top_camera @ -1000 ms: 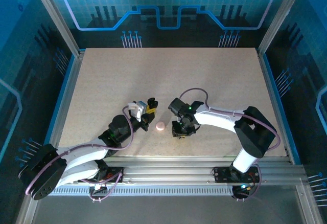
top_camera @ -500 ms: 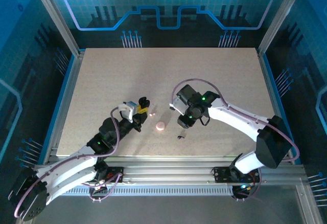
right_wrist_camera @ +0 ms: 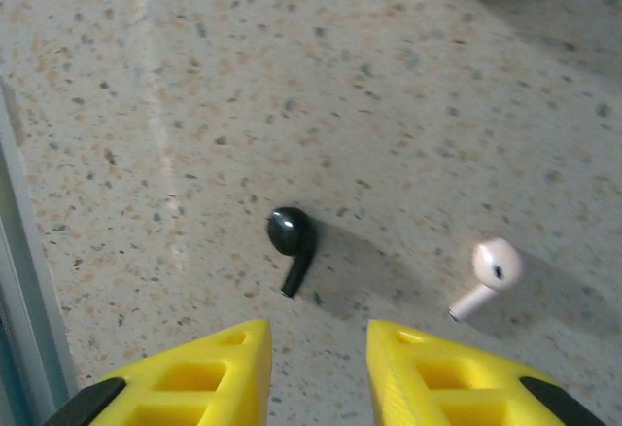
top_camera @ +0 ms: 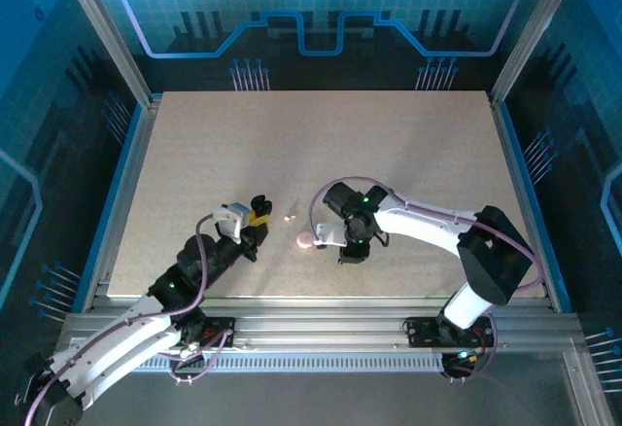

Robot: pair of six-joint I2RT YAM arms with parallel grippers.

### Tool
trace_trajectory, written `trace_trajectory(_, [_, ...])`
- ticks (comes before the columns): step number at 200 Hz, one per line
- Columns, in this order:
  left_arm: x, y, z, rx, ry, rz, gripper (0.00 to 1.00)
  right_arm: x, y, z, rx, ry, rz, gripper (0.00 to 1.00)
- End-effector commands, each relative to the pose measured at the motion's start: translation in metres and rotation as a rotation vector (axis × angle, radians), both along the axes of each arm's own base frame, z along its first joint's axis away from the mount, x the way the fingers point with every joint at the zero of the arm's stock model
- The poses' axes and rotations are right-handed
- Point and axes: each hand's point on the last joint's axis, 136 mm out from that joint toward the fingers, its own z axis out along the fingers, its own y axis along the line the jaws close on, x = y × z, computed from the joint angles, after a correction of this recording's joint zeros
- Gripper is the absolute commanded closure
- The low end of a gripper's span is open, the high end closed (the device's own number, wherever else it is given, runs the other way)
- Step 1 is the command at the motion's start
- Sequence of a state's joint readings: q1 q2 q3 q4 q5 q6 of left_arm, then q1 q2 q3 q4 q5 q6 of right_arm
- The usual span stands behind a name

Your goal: Insert the wireless bluetooth earbuds into the charging case

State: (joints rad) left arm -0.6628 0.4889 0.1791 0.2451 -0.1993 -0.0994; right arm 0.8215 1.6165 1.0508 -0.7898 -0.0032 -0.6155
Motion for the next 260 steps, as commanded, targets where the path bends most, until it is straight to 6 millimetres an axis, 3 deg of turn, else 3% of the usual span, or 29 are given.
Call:
trace_trajectory(1, [0.001, 0.007, -0.011, 0.016, 0.022, 0.031, 0.92, -0.004, 0.005, -0.006, -0.003, -0.009, 0.057, 0.68])
trace_trajectory(69, [0.001, 0.007, -0.011, 0.016, 0.021, 0.031, 0.92, -0.005, 0.019, -0.022, -0.026, -0.002, 0.078, 0.68])
trace_trajectory(171, [0.001, 0.007, -0.013, 0.021, 0.019, 0.029, 0.92, 0.0, 0.012, -0.042, -0.087, -0.006, 0.043, 0.71])
trace_trajectory(224, [0.001, 0.007, -0.013, 0.026, 0.018, 0.029, 0.92, 0.002, 0.01, -0.048, -0.099, -0.012, 0.021, 0.84])
trace_trajectory(260, [0.002, 0.005, -0.015, 0.032, 0.021, 0.023, 0.92, 0.004, 0.008, -0.042, -0.087, -0.039, -0.005, 0.89])
